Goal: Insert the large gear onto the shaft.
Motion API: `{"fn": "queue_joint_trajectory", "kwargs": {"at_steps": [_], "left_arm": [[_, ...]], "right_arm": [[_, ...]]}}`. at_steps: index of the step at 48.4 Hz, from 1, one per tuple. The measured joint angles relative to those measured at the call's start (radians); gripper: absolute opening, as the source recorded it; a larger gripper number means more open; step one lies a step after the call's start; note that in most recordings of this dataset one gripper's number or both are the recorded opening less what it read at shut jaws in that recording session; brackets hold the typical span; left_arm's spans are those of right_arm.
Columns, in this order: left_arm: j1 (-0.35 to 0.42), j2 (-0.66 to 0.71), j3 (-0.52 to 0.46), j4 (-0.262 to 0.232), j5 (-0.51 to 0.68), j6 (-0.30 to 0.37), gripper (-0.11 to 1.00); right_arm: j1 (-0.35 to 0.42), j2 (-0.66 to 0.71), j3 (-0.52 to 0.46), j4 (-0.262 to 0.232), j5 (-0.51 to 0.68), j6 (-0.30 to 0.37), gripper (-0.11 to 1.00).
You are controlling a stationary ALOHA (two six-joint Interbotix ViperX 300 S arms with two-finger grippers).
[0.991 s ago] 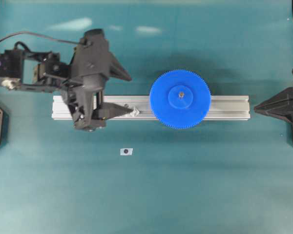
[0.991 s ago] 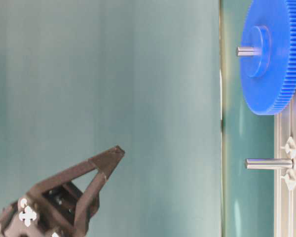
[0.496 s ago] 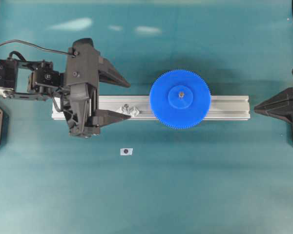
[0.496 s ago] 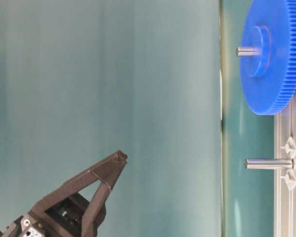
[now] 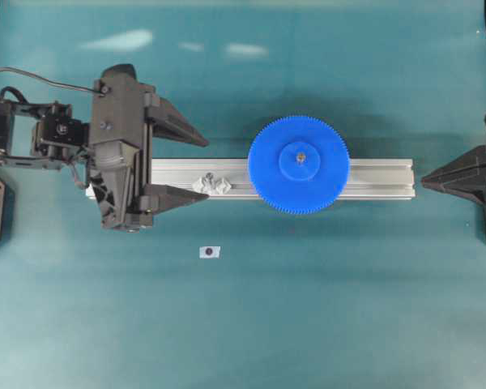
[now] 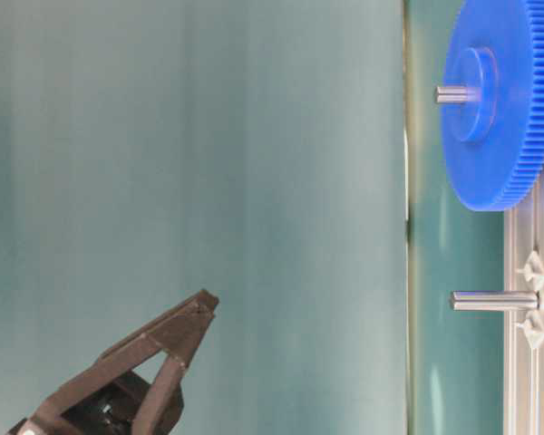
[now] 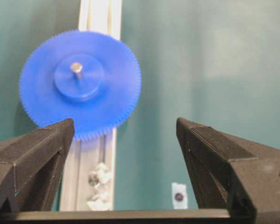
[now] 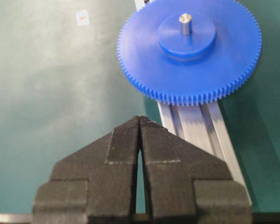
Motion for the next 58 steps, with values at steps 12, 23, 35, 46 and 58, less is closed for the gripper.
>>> {"fn": "queue_joint_trajectory", "kwargs": {"at_steps": [12,23,35,46,58], "left_arm": [[-0.015,-0.003,0.025,0.0,-0.044,0.0,0.88],[-0.017,-0.005,0.035,0.0,-0.054,0.0,0.88],[-0.017,-0.005,0.043,0.0,-0.054,-0.002,0.88],[-0.017,-0.005,0.044,0.002,-0.054,-0.002,0.88],[-0.017,-0.006,0.043,0.002,-0.054,-0.002,0.87]], "right_arm": [[-0.008,0.0,0.002,0.0,0.0,0.0,0.05],[-0.014,0.0,0.005,0.0,0.0,0.0,0.05],[-0.014,-0.005,0.011,0.0,0.0,0.0,0.05],[-0.017,-0.02,0.014,0.0,0.0,0.0,0.05],[-0.026,-0.025,0.015,0.0,0.0,0.0,0.05]]}}
